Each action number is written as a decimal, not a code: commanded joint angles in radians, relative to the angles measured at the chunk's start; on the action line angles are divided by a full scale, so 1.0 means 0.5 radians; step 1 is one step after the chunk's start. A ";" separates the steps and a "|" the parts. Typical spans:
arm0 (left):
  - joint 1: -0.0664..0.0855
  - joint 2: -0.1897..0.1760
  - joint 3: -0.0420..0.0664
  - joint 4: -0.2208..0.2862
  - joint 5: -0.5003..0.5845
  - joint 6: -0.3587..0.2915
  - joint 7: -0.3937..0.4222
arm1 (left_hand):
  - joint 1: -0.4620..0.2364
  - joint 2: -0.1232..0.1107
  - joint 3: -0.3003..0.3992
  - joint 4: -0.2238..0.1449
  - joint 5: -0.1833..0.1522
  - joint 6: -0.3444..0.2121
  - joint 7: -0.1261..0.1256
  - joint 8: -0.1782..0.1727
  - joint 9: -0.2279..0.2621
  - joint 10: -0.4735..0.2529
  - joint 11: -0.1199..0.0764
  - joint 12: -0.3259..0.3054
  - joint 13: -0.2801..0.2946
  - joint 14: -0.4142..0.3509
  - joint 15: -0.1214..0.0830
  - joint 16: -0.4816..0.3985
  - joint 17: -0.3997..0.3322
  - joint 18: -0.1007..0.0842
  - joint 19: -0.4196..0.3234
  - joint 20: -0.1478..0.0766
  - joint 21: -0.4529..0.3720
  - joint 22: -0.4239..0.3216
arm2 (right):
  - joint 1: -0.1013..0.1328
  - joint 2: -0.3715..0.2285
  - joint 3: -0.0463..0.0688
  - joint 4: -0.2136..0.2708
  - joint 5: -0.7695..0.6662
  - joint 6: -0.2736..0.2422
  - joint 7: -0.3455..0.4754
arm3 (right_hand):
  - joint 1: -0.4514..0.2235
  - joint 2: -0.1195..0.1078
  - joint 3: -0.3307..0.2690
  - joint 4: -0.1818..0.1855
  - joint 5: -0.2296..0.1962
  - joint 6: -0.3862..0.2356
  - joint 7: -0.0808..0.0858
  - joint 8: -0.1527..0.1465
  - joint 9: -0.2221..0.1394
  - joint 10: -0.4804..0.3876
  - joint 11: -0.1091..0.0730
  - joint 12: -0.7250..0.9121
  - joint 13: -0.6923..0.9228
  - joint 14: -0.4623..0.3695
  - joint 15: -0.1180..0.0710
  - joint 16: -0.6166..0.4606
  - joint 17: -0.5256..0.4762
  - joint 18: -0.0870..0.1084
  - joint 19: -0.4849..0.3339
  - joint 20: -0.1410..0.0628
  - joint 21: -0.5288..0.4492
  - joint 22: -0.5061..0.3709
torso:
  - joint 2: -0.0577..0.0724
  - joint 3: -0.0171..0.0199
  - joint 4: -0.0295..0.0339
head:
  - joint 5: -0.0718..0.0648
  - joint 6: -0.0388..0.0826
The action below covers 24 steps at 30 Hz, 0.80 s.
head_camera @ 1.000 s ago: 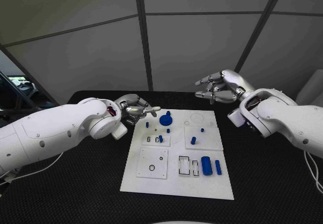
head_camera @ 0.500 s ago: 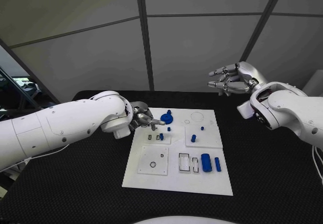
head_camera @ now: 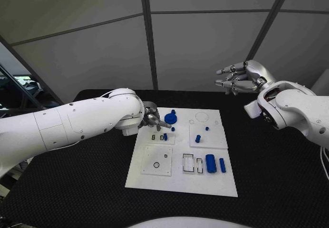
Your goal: Assemble the parts on the task board
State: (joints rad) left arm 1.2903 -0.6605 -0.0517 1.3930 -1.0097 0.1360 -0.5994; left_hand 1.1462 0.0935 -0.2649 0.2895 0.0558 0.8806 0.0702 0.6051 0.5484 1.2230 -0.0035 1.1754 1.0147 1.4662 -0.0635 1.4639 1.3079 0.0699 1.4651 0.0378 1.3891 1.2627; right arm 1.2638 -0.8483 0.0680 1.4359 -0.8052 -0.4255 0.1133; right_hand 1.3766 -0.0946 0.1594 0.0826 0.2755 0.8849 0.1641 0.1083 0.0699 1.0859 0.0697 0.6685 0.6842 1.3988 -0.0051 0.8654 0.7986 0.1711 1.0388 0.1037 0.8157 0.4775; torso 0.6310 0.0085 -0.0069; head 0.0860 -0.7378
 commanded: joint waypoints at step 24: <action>0.008 0.177 -0.037 -0.168 -0.071 0.239 -0.050 | 0.051 0.041 0.004 -0.005 0.024 -0.037 0.000 0.032 0.036 -0.011 0.004 0.010 0.001 0.139 -0.007 -0.005 0.298 -0.032 0.045 -0.005 0.024 0.025 | 0.005 0.036 0.001 -0.026 0.000 0.005 0.011 | 0.020 -0.004 0.031 0.003 0.097 -0.014 0.000 0.006 0.003 0.012 0.002 -0.015 -0.023 0.030 -0.005 -0.049 0.007 0.026 0.046 -0.004 -0.046 -0.025 | 0.007 -0.0043 -0.001 | -0.004 -0.045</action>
State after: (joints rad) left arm 1.2923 -0.5734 -0.0696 1.3112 -1.0375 0.2253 -0.6146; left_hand 1.1636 0.1108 -0.2649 0.2896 0.0614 0.8700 0.0697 0.6176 0.5657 1.2229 -0.0034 1.1754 1.0149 1.4661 -0.0634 1.4639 1.3077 0.0699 1.4650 0.0378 1.3967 1.2741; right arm 1.2638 -0.8315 0.0679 1.4232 -0.8057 -0.4244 0.1130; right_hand 1.3765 -0.0946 0.1678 0.0856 0.3192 0.8849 0.1641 0.1083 0.0700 1.0860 0.0697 0.6648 0.6740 1.4062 -0.0053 0.8444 0.8024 0.1710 1.0565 0.0998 0.7975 0.4666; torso 0.6344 0.0062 -0.0068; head 0.0843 -0.7592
